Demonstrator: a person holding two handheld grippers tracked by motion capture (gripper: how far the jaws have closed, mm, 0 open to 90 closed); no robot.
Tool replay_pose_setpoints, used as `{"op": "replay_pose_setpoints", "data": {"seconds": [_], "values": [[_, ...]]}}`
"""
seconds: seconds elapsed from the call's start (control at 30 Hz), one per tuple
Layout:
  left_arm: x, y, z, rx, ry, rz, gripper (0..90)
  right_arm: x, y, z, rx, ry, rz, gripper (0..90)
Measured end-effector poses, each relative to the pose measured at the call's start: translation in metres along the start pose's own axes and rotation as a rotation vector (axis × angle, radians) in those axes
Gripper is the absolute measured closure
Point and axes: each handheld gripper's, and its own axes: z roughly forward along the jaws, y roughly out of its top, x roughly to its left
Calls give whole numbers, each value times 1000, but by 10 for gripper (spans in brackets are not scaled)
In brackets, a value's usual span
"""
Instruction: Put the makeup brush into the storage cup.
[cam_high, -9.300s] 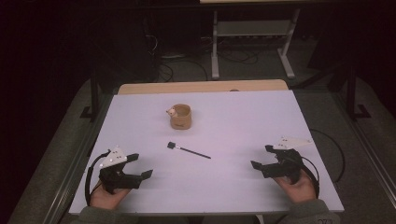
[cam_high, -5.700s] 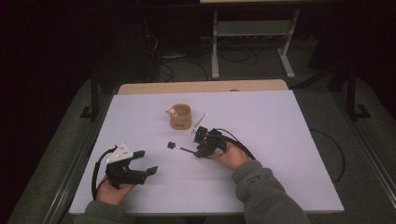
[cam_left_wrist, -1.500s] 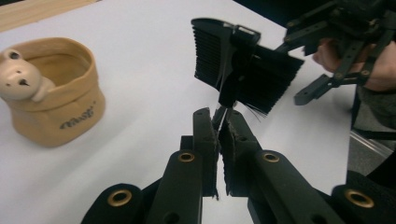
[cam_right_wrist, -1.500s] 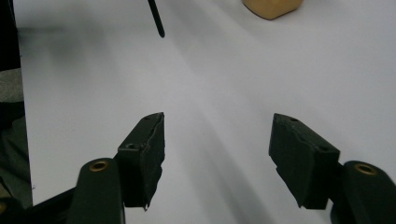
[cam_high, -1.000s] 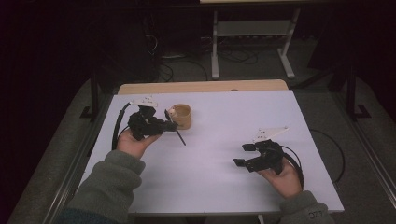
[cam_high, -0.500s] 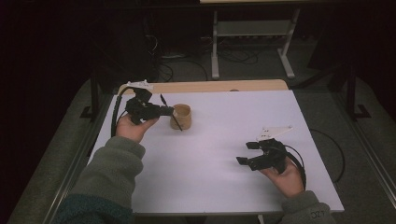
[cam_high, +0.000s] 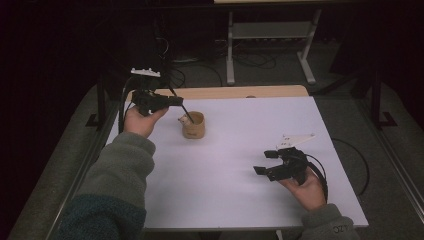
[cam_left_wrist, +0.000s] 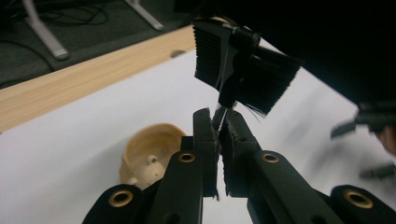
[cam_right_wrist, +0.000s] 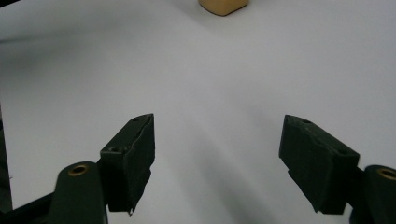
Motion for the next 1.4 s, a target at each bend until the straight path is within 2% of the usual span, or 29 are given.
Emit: {"op": "replay_pose_setpoints", "data": {"seconds": [0.03, 0.1, 0.17, 0.2, 0.27, 0.5, 0.7, 0.73, 0.83, 0.87, 1.4], "values": [[0, 0, 0, 0, 0, 0, 856, 0, 0, 0, 0, 0, 0, 260], [8, -1, 4, 5, 27, -14, 856, 0, 0, 1, 1, -1, 0, 260], [10, -1, 6, 5, 29, -18, 856, -1, 0, 1, 0, -3, 0, 260], [12, -1, 8, -10, 37, -25, 856, -2, 0, 1, -2, -2, 0, 260], [13, -2, 11, -23, 44, -28, 856, -2, -1, 0, -1, -1, 12, 260], [15, -4, 23, -14, 81, -25, 855, -4, -1, -1, -8, -1, 15, 260], [12, -6, 38, 1, 91, -14, 854, -4, -1, -1, -10, -2, 17, 260], [12, -7, 40, 21, 99, 1, 854, -4, -1, -2, -11, -2, 17, 260], [12, -8, 46, 16, 102, -16, 853, -5, -2, -2, -16, -3, 11, 260], [13, -9, 49, 29, 106, -3, 853, -5, -2, -2, -17, -5, 11, 260], [11, -15, 68, 93, 138, 24, 847, -6, -1, -2, -18, -2, 10, 260]]}}
